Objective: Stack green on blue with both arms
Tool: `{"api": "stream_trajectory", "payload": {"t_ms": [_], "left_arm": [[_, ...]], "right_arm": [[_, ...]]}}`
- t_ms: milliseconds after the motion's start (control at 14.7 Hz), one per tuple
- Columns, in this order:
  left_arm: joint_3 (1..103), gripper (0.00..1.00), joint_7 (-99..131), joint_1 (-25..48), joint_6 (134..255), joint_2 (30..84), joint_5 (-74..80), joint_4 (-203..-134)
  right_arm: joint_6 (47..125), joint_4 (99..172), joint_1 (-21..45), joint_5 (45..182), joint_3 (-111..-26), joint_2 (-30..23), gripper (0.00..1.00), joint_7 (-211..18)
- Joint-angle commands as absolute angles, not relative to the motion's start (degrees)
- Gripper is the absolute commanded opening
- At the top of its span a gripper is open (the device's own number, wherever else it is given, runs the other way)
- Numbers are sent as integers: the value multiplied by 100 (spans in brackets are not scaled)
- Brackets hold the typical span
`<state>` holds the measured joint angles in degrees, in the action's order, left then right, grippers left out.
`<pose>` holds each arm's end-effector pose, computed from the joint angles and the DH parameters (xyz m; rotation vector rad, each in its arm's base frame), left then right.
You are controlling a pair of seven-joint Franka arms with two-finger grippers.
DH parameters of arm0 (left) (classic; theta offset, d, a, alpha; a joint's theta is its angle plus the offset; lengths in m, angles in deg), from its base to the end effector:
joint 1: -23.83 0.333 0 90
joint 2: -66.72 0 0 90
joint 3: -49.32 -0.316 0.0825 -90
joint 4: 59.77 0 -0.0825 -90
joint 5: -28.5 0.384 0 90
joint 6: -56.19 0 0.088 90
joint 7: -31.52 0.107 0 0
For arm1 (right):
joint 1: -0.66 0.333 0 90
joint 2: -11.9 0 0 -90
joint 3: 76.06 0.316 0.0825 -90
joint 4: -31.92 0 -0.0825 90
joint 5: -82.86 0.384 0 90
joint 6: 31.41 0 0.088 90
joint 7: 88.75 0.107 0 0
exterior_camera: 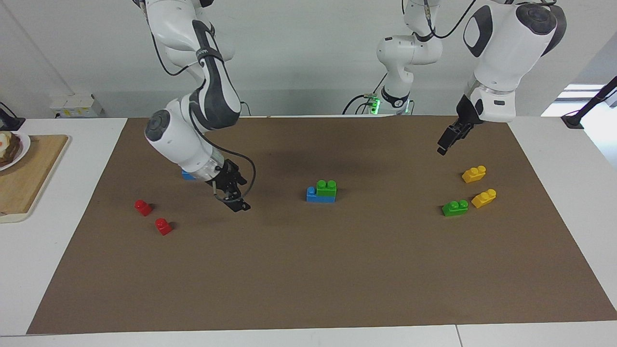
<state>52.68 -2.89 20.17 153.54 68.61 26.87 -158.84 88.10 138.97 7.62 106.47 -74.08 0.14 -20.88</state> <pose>0.5471 -0.0706 0.5787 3.0260 0.7432 -0.0102 0.6023 0.1139 0.4107 -2.3102 1.6360 0.3127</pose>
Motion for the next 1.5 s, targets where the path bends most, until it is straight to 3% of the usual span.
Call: {"api": "stream_trajectory", "payload": {"t_ms": [0,750,886,1432], "left_arm": [[5319,100,1083,2269,15138,7015,2745,-15988],[5345,100,1534,2383,15313,7129,2754,-16225],[5346,100,1849,2462,15550,7112,2754,-16243],[5354,100,2168,2427,14637,6664,2806,-15408]], "right_arm": [[8366,13950,507,10247,-7342,494,99,-3369],[6019,13036,102,8734,-7395,1593,100,-7632],[5824,13027,128,8734,-7509,1716,100,-8300],[5490,12930,119,8594,-7623,1734,100,-8514]]}}
